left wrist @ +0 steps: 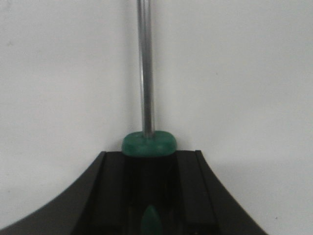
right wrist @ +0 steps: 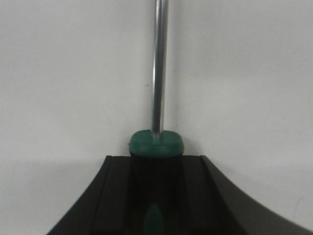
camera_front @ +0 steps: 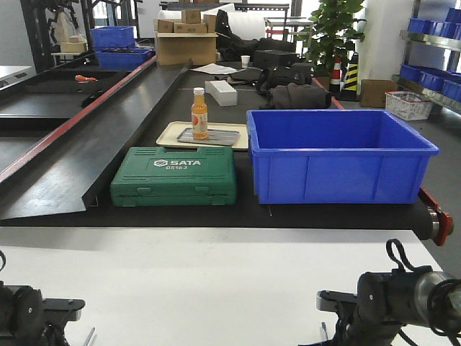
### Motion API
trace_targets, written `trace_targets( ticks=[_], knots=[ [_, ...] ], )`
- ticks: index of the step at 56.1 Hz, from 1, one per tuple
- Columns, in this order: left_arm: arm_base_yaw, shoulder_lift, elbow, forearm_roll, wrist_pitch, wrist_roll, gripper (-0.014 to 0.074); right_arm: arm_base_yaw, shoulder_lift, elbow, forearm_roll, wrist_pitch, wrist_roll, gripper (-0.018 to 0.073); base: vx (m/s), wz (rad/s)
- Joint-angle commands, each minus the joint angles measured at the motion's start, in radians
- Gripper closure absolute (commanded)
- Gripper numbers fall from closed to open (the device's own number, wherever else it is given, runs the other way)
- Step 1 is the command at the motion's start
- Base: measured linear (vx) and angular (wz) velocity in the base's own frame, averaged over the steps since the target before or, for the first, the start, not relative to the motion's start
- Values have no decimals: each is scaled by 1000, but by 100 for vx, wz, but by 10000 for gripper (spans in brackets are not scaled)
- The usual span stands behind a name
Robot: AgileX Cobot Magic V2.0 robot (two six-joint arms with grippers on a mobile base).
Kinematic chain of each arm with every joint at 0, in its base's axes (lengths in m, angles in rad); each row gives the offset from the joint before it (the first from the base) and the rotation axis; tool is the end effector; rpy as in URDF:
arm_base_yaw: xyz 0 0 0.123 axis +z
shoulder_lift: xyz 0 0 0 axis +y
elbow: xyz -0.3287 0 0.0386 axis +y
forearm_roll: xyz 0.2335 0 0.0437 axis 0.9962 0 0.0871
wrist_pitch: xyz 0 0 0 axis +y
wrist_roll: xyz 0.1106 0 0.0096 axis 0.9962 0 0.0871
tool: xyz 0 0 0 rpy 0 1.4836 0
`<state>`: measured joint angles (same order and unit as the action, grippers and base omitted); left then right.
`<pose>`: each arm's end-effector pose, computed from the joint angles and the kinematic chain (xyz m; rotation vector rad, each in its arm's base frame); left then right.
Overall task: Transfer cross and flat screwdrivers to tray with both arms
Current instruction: 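Close both grippers on the handles and lift the screwdrivers upright, then hold both screwdrivers upright while the base starts moving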
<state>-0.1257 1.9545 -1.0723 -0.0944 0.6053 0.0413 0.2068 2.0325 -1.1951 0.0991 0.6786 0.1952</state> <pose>0.3563 -0.0510 0.1516 0.1396 2.9690 -0.1003 0.3760 0.0859 0.1462 0.0921 3.0114 0.1427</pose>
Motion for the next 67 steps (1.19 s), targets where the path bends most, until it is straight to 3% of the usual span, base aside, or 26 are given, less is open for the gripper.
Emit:
trace_targets(
  ticks=[1,15,36,48,57,67],
  knots=[
    [-4,-51,-19,-22,-5,-4,606,0,-71,-17,11,-6,-26,572,0,0],
    [-7,-172,-19,-60,-75,-5,603,0,-242,-17,11,-10,-54,571,0,0],
    [-7,-516,-22,-104,-105,-4,600,0,-587,-17,8,-32,-61,569,0,0],
    [-27,-710,-106,-118,-94,45,600,0,-766,-17,8,-88,-142,568,0,0],
    [-26,-780,-126,-129,-54,-11,597,0,-862,-17,9,-97,-140,568,0,0],
    [-26,-793,-126,-129,-7,-11,597,0,-916,-17,9,-96,-140,568,0,0]
  ],
)
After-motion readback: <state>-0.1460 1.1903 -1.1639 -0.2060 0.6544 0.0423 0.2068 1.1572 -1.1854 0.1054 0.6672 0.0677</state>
